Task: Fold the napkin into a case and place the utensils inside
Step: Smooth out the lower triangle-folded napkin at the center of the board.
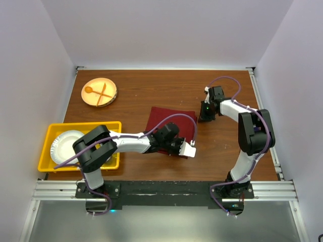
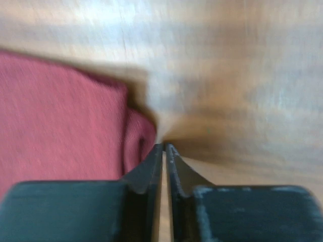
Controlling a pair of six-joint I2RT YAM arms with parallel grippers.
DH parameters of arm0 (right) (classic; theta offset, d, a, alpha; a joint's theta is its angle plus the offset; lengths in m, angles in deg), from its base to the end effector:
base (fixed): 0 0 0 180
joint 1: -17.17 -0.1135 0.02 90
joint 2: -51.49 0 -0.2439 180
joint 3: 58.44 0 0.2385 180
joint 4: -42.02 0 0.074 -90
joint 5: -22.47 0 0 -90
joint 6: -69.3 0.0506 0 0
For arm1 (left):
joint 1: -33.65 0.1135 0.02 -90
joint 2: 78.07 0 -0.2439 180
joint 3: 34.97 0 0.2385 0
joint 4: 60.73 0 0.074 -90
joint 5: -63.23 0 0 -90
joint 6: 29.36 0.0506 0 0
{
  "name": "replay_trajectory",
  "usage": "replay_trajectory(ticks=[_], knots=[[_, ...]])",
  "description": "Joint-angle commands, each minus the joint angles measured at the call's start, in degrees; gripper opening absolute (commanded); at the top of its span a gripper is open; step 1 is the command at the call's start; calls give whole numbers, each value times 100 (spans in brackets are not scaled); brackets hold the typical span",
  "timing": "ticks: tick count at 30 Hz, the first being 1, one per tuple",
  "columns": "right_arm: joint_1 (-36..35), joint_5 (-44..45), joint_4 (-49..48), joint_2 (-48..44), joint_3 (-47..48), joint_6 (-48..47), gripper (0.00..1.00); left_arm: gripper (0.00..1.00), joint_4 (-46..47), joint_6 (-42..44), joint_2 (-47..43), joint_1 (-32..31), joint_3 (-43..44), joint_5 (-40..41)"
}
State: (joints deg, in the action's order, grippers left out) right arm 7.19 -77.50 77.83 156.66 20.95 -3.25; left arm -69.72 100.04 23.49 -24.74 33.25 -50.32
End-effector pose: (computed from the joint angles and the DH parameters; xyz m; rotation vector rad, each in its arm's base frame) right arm 0.3506 0.0706 0.1363 0.1153 2.6727 0.3871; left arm 0.1700 -0.3147 0.1403 1.8797 1.3579 -0.6430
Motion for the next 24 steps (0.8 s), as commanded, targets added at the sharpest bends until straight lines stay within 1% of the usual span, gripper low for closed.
replay_trajectory(ticks=[1, 2, 3, 4, 5, 7, 8, 10, 11, 15, 20, 24], knots=[[346, -557, 741, -523, -57, -356, 26, 0, 267, -178, -250, 109, -74, -88], [443, -671, 768, -593, -66, -365, 42, 0, 294, -195, -268, 109, -91, -97], [540, -777, 786, -715, -83, -365, 49, 0, 311, -222, -294, 143, -100, -123], [723, -1065, 777, -769, -101, -365, 55, 0, 320, -231, -294, 152, -91, -132], [804, -1172, 760, -795, -136, -365, 65, 0, 329, -222, -286, 161, -91, -141], [944, -1688, 549, -875, -258, -260, 75, 0, 338, -239, -294, 170, -83, -185], [962, -1909, 453, -866, -303, -182, 86, 0, 347, -240, -268, 179, -74, -194], [980, -2418, 198, -744, -425, 82, 95, 0, 321, -248, -259, 179, -47, -211], [980, -2586, 84, -708, -487, 213, 98, 0, 312, -240, -251, 188, -39, -220], [980, -3044, -584, -629, -786, 898, 98, 0, 285, -248, -251, 214, -21, -238], [980, -3457, -1085, -532, -1032, 1374, 98, 0, 285, -274, -259, 232, -30, -255], [971, -3642, -1367, -480, -1120, 1577, 98, 0, 303, -319, -268, 240, -30, -273]])
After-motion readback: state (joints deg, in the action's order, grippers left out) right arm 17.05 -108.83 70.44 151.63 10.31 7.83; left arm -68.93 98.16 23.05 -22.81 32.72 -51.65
